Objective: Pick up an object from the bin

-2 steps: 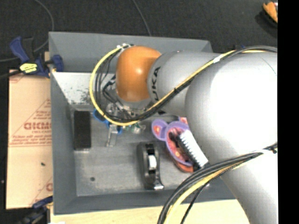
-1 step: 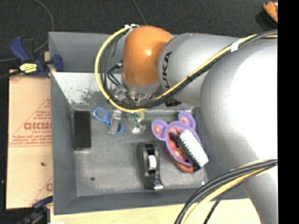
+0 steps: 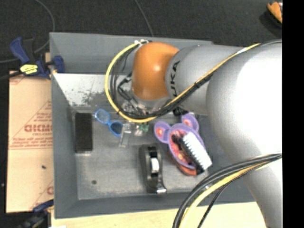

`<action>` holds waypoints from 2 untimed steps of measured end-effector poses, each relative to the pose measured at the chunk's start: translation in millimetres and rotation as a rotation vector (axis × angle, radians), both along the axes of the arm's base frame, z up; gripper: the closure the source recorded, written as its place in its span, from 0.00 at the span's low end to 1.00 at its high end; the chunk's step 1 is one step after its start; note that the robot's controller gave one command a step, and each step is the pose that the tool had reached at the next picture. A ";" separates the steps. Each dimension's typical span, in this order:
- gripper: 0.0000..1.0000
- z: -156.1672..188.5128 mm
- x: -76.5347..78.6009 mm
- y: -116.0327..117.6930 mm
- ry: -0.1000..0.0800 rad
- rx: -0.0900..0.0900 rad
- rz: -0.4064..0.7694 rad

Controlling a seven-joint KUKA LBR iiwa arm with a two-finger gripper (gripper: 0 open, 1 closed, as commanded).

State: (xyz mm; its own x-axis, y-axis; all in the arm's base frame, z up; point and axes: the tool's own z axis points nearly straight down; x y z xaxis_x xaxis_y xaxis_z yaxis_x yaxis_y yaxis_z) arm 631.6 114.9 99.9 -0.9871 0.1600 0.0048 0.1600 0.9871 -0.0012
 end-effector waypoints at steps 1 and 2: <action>0.00 -29.5 11.9 18.1 -0.015 0.004 -0.217; 1.00 -28.4 0.7 17.1 0.000 -0.002 -0.114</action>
Offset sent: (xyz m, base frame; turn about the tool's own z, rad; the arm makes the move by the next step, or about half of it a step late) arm -0.0013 0.0180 -0.0299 0.1071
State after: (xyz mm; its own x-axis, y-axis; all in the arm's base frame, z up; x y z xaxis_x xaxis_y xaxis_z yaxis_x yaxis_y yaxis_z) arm 632.3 132.0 71.4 -0.9625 0.2711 0.0043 0.2711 0.9625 -0.0029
